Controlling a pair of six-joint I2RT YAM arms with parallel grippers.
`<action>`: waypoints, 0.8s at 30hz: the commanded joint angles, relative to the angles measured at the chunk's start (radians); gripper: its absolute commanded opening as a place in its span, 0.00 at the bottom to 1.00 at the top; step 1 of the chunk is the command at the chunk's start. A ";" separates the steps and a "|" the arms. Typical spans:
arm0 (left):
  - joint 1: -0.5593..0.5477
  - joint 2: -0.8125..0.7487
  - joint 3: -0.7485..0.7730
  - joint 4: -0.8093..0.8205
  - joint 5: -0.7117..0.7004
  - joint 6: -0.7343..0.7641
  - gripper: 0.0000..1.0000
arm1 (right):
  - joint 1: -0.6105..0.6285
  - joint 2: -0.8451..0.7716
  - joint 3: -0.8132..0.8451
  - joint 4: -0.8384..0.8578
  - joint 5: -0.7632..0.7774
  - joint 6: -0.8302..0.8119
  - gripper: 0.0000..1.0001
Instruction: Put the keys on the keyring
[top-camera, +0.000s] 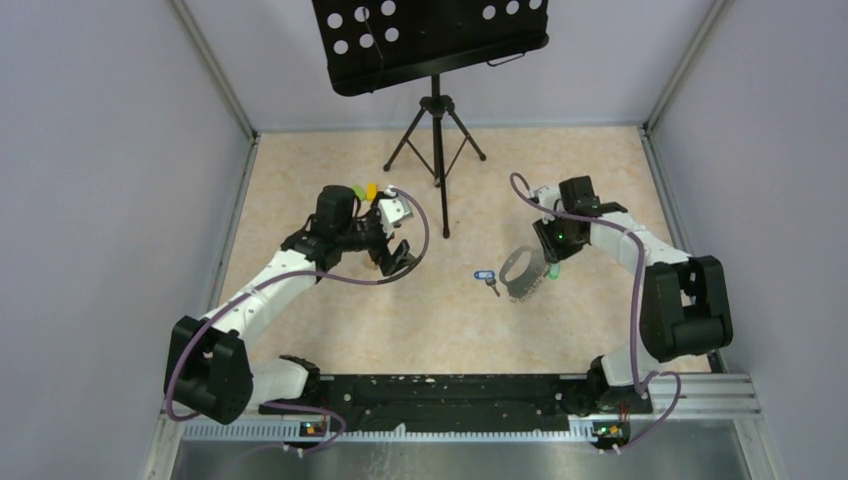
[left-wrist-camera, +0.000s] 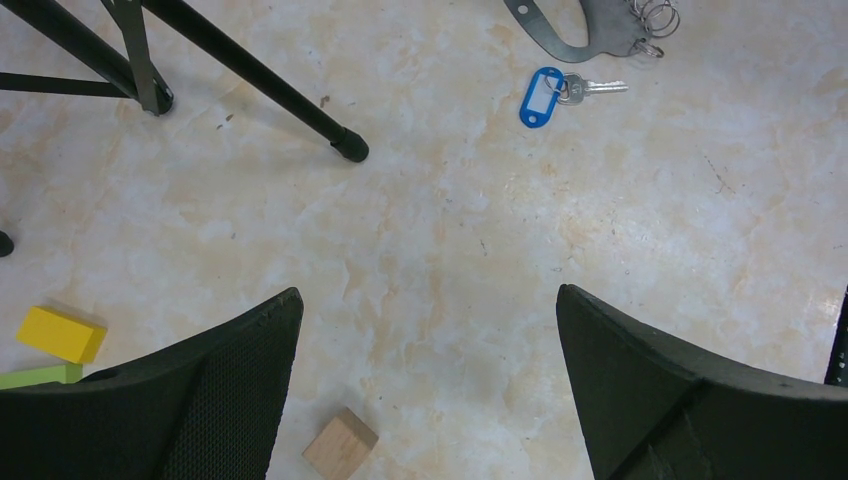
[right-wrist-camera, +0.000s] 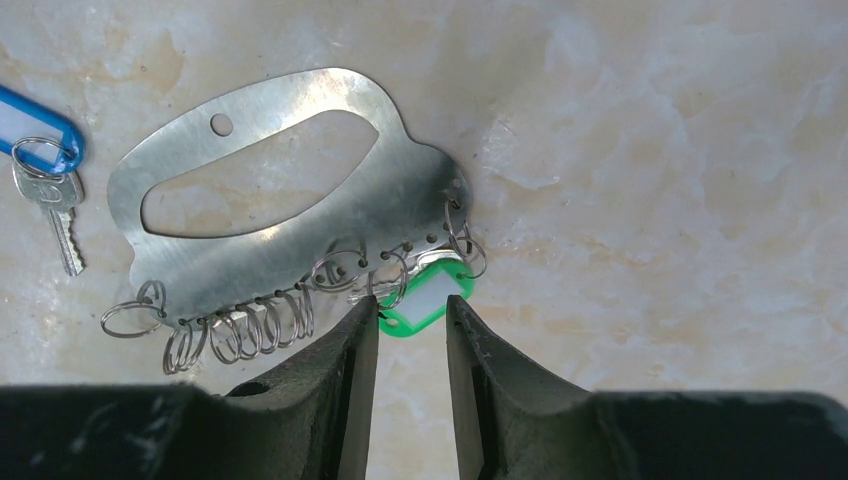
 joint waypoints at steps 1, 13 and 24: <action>-0.005 -0.005 0.010 0.023 0.033 0.002 0.98 | -0.005 0.037 0.029 -0.010 -0.020 0.035 0.30; -0.006 -0.010 0.008 0.022 0.045 0.003 0.98 | -0.013 0.086 0.036 -0.017 -0.058 0.037 0.29; -0.006 -0.016 0.010 0.020 0.046 0.004 0.98 | -0.018 0.116 0.053 -0.017 -0.074 0.030 0.16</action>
